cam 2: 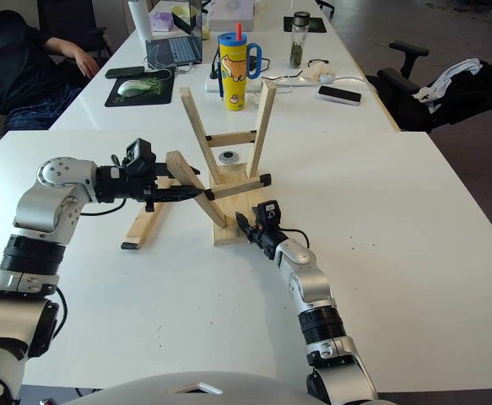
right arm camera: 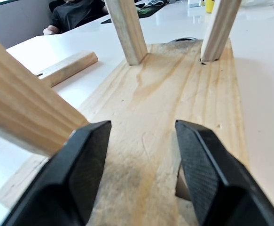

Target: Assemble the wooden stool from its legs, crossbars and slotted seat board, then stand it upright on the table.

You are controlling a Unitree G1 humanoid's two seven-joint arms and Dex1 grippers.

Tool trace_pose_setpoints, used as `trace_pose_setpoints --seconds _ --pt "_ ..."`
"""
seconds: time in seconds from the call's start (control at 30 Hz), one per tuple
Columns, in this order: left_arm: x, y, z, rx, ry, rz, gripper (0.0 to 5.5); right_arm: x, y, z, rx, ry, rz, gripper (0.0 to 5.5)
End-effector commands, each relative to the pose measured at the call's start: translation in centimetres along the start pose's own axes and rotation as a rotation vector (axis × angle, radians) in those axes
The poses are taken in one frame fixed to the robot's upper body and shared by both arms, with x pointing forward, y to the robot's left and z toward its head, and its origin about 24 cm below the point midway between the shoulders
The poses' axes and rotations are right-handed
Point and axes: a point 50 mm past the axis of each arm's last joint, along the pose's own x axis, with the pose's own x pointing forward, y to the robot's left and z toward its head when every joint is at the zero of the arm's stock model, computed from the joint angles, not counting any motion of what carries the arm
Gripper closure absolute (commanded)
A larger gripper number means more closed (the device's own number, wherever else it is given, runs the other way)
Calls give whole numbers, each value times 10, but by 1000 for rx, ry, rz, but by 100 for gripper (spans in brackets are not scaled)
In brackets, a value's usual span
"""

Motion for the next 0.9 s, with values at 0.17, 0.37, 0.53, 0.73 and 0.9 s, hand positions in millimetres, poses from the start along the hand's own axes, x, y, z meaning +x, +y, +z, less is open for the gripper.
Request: trace_pose_setpoints --seconds 0.17,0.37,0.53,0.73,0.9 --pt "25 -25 -63 -159 223 -188 347 -4 -1 -22 39 106 -3 297" --pt "20 -25 -71 -190 222 -175 347 -6 -2 -24 41 122 1 297" --pt "15 -14 -62 -187 154 -86 347 -5 -3 -23 42 121 2 297" --pt "10 -8 -29 -216 -44 -30 256 -5 -6 -22 34 125 6 297" --pt "0 -11 -19 -216 -62 -9 185 -8 -7 -22 30 127 4 297"
